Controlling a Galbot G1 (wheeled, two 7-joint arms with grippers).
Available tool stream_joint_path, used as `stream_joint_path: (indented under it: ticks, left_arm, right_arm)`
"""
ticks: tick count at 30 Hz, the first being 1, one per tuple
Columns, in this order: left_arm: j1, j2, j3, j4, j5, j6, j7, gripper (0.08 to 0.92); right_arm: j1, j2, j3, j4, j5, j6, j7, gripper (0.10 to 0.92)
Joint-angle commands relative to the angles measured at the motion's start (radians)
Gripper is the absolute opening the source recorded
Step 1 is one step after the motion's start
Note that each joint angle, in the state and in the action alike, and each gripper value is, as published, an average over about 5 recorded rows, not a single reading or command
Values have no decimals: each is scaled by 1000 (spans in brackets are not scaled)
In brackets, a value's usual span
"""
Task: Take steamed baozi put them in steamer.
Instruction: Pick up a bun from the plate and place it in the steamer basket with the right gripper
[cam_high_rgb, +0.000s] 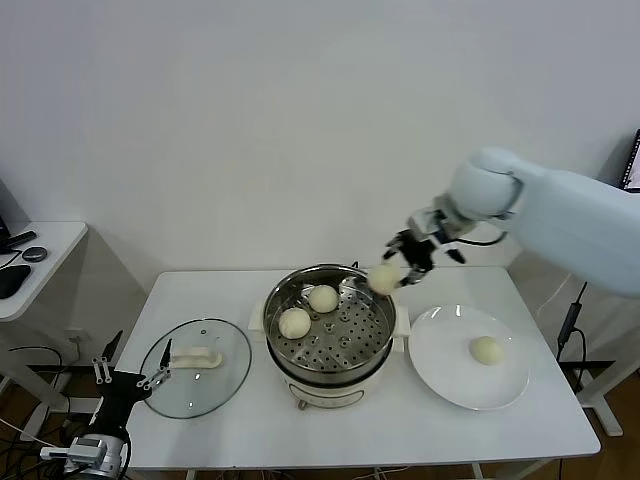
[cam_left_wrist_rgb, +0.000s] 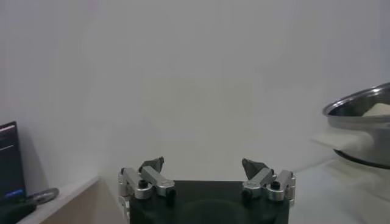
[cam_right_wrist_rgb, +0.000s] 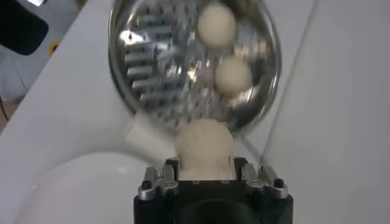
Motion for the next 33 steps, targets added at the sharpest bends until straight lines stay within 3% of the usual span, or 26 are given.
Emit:
stream_joint_path:
  ticks: [1, 14, 23, 28, 33]
  left_arm:
    - [3, -6, -3, -2, 4, 1, -1, 823]
    - [23, -21, -32, -19, 3, -2, -6, 823]
    - [25, -23, -34, -8, 6, -6, -8, 823]
    - [26, -24, -36, -7, 5, -7, -9, 823]
    - [28, -23, -40, -2, 4, -12, -7, 823]
  right_arm:
    - [4, 244, -127, -10, -28, 229, 28, 535]
    - [-69, 232, -149, -39, -265, 500, 11, 535]
    - [-110, 225, -132, -37, -361, 543, 15, 539]
    - [-128, 229, -123, -54, -336, 528, 24, 547]
    - [-121, 224, -118, -49, -307, 520, 36, 640]
